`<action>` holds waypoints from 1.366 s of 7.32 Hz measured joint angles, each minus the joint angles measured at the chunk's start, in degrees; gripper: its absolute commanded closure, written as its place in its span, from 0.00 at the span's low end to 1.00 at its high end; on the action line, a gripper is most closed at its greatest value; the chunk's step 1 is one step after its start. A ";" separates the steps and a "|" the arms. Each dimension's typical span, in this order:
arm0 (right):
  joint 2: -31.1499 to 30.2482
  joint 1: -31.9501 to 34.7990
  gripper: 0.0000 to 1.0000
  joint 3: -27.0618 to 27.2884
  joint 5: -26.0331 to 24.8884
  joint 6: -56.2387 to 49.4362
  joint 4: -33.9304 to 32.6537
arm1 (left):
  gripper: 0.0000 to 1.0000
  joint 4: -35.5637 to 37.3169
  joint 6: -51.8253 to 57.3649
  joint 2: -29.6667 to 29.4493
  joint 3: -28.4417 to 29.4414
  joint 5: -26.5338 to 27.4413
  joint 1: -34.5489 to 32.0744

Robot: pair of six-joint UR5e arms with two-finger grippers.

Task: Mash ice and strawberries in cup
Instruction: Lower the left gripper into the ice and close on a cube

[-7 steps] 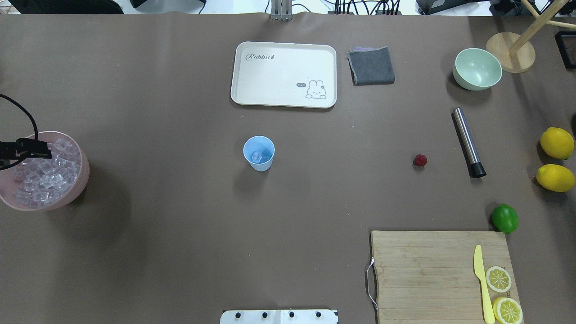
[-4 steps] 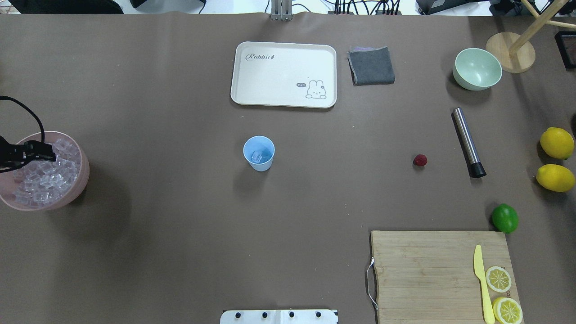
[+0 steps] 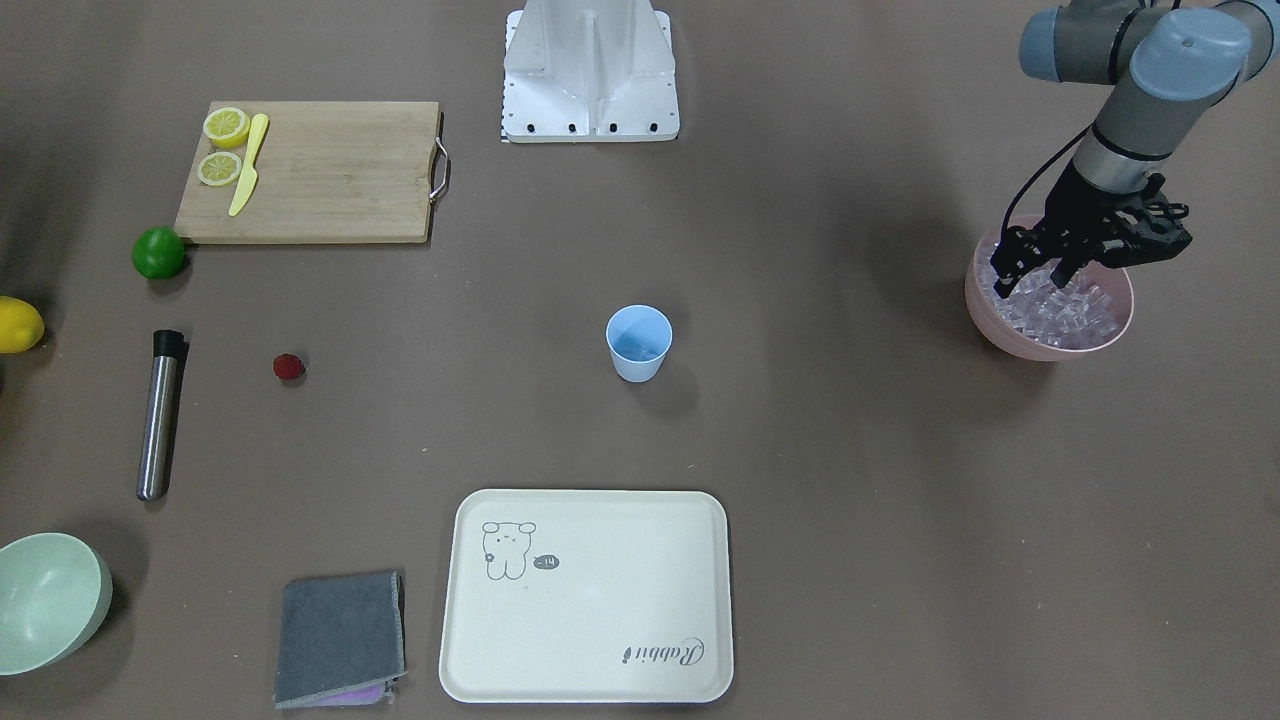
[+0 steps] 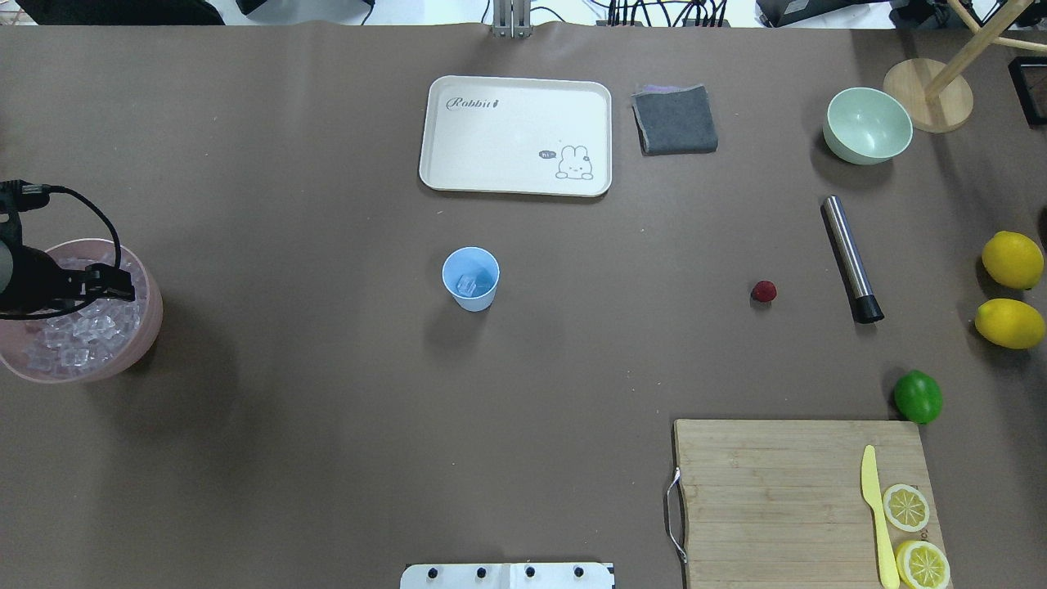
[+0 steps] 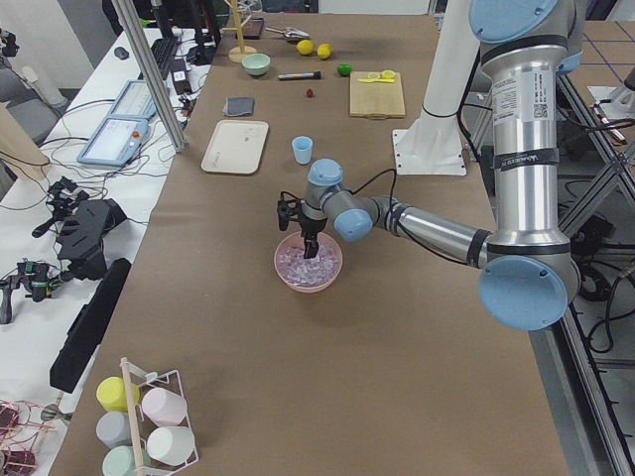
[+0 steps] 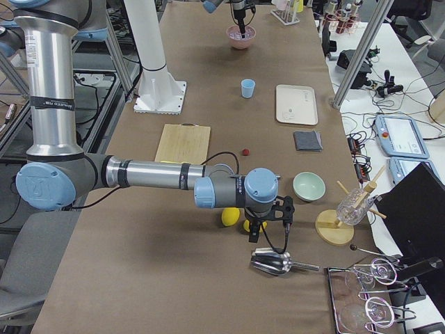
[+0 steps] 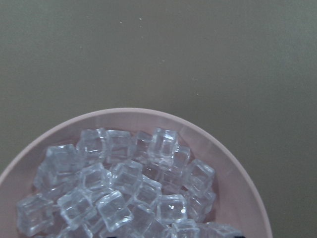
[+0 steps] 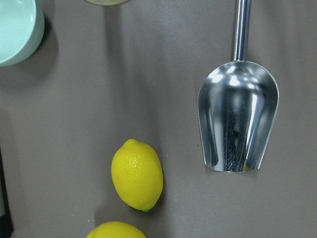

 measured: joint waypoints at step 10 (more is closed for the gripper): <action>0.03 0.07 0.00 0.21 -0.32 -0.07 0.05 | 0.28 0.08 0.59 1.60 1.60 -0.01 1.53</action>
